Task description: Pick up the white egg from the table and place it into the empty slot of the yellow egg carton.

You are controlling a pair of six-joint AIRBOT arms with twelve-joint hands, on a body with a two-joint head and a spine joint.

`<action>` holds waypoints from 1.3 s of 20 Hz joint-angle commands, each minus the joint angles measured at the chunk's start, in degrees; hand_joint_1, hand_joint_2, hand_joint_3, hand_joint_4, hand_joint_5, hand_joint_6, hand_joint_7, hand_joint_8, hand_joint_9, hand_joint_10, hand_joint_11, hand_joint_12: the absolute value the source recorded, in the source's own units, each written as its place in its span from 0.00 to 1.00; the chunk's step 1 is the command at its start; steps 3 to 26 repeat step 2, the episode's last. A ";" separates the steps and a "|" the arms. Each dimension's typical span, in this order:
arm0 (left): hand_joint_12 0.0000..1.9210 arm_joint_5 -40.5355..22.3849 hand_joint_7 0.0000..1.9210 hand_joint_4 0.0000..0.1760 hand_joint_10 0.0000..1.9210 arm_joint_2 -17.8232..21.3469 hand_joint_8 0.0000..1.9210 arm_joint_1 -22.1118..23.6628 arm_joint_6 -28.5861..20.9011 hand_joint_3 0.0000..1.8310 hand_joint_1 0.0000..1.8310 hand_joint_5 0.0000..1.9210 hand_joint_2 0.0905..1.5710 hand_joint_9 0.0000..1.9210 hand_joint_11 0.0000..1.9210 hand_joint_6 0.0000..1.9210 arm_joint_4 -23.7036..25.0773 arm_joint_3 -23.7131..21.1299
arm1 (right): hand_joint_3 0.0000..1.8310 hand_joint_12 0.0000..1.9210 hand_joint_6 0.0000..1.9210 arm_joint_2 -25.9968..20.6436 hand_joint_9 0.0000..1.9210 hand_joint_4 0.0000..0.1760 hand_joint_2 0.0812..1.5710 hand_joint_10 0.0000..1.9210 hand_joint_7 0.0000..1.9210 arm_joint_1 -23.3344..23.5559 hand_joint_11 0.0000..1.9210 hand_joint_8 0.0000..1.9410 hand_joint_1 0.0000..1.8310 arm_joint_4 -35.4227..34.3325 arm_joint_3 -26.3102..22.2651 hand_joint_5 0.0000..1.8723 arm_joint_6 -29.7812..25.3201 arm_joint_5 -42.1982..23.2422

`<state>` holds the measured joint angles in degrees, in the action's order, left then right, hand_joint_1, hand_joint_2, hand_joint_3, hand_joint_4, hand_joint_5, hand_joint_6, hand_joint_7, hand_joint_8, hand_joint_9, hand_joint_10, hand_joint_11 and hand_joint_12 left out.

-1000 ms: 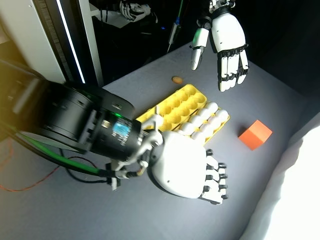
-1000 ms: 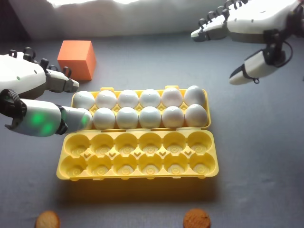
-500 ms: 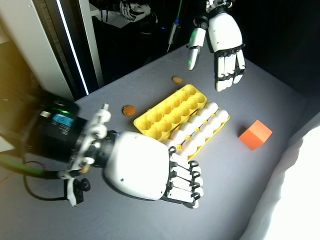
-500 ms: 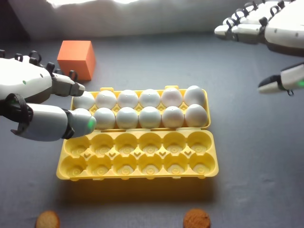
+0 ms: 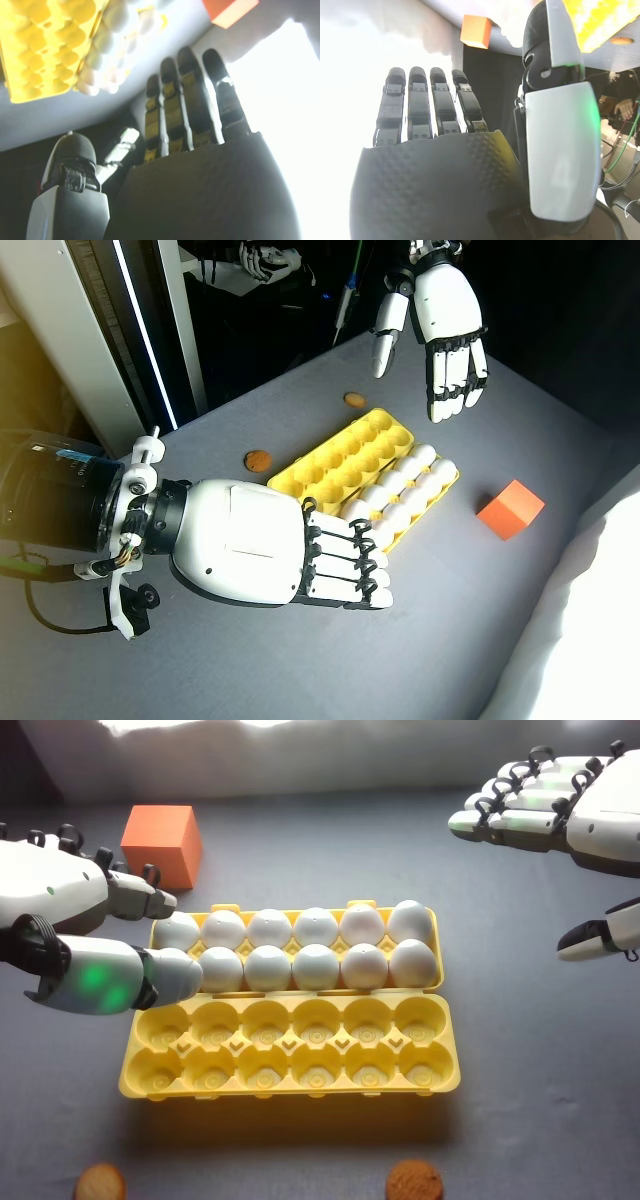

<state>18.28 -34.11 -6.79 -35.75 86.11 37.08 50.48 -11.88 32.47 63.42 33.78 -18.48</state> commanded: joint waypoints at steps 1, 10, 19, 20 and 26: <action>0.37 0.67 0.22 0.00 0.00 0.72 0.00 0.47 -0.02 0.00 0.00 0.16 0.77 0.20 0.00 0.00 1.64 0.13 | 0.00 0.01 0.00 -0.68 0.01 0.00 0.61 0.00 0.01 0.27 0.01 0.00 0.49 -0.81 0.09 0.02 -0.11 -5.15; 0.39 0.67 0.23 0.00 0.01 0.72 0.00 0.44 -0.02 0.00 0.00 0.17 0.77 0.21 0.00 0.01 1.64 0.14 | 0.00 0.01 0.01 -0.67 0.02 0.00 0.60 0.01 0.02 0.15 0.01 0.01 0.50 -0.76 0.07 0.03 -0.11 -5.15; 0.39 0.67 0.23 0.00 0.01 0.72 0.00 0.44 -0.02 0.00 0.00 0.17 0.77 0.21 0.00 0.01 1.64 0.14 | 0.00 0.01 0.01 -0.67 0.02 0.00 0.60 0.01 0.02 0.15 0.01 0.01 0.50 -0.76 0.07 0.03 -0.11 -5.15; 0.39 0.67 0.23 0.00 0.01 0.72 0.00 0.44 -0.02 0.00 0.00 0.17 0.77 0.21 0.00 0.01 1.64 0.14 | 0.00 0.01 0.01 -0.67 0.02 0.00 0.60 0.01 0.02 0.15 0.01 0.01 0.50 -0.76 0.07 0.03 -0.11 -5.15; 0.39 0.67 0.23 0.00 0.01 0.72 0.00 0.44 -0.02 0.00 0.00 0.17 0.77 0.21 0.00 0.01 1.64 0.14 | 0.00 0.01 0.01 -0.67 0.02 0.00 0.60 0.01 0.02 0.15 0.01 0.01 0.50 -0.76 0.07 0.03 -0.11 -5.15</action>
